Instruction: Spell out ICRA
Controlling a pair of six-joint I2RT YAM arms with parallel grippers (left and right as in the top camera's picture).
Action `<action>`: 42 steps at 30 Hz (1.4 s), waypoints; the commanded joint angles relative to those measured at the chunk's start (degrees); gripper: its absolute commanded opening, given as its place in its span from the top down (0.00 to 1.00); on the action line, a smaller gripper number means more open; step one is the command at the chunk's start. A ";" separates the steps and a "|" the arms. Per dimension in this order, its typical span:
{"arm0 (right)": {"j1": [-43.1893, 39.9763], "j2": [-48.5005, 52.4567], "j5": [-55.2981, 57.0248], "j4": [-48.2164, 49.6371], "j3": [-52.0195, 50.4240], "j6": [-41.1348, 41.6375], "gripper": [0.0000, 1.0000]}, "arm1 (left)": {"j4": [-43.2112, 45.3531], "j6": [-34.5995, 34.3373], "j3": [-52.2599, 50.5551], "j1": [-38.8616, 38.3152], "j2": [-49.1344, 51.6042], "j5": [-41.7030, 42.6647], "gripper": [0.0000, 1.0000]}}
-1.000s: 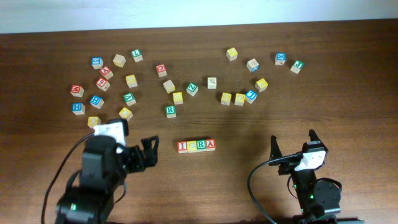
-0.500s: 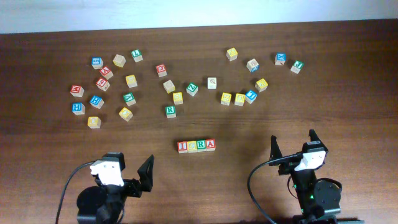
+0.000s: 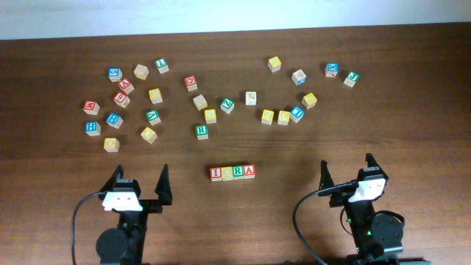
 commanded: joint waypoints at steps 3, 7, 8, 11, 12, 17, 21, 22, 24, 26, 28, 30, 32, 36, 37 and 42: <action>-0.42 -0.50 0.48 -0.24 -0.42 -0.22 0.02 | -1.77 1.73 -0.39 0.31 -0.46 -5.44 0.01; -0.42 -0.50 0.48 -0.24 -0.42 -0.22 0.02 | -1.79 5.86 -0.39 0.31 -0.46 -5.42 0.01; -0.42 -0.50 0.48 -0.24 -0.42 -0.22 0.02 | -1.77 5.86 -0.39 0.31 -0.46 -5.38 0.01; -0.42 -0.50 0.48 -0.24 -0.42 -0.22 0.02 | -1.84 5.84 -0.39 0.31 -0.46 -4.81 0.01; -0.42 -0.50 0.48 -0.24 -0.42 -0.22 0.02 | -1.95 5.84 -0.39 0.31 -0.46 -4.33 0.01; -0.42 -0.50 0.48 -0.24 -0.42 -0.22 0.02 | -1.99 5.86 -0.39 0.31 -0.46 -3.45 0.01; -0.42 -0.50 0.48 -0.24 -0.42 -0.22 0.02 | -1.99 5.84 -0.37 0.28 -0.46 -3.30 0.01; -0.42 -0.50 0.48 -0.24 -0.42 -0.22 0.02 | -1.97 5.86 -0.37 0.31 -0.46 -3.32 0.01; -0.42 -0.50 0.48 -0.24 -0.42 -0.22 0.02 | -1.97 5.86 -0.37 0.28 -0.44 -3.32 0.01; -0.42 -0.50 0.50 -0.24 -0.42 -0.22 0.02 | -1.97 5.86 -0.35 0.28 -0.44 -3.32 0.01; -0.42 -0.50 0.48 -0.24 -0.42 -0.22 0.02 | -1.97 5.84 -0.35 0.28 -0.44 -3.32 0.01; -0.42 -0.50 0.48 -0.24 -0.42 -0.22 0.02 | -1.97 5.86 -0.35 0.28 -0.44 -3.32 0.01; -0.42 -0.50 0.48 -0.24 -0.42 -0.22 0.02 | -1.97 5.86 -0.35 0.28 -0.44 -3.32 0.01; -0.42 -0.50 0.48 -0.24 -0.42 -0.22 0.02 | -1.97 5.86 -0.35 0.28 -0.44 -3.32 0.01; -0.42 -0.50 0.48 -0.24 -0.42 -0.22 0.02 | -1.97 5.86 -0.35 0.28 -0.44 -3.32 0.01; -0.42 -0.50 0.50 -0.22 -0.42 -0.22 0.01 | -1.97 5.84 -0.35 0.28 -0.44 -3.32 0.01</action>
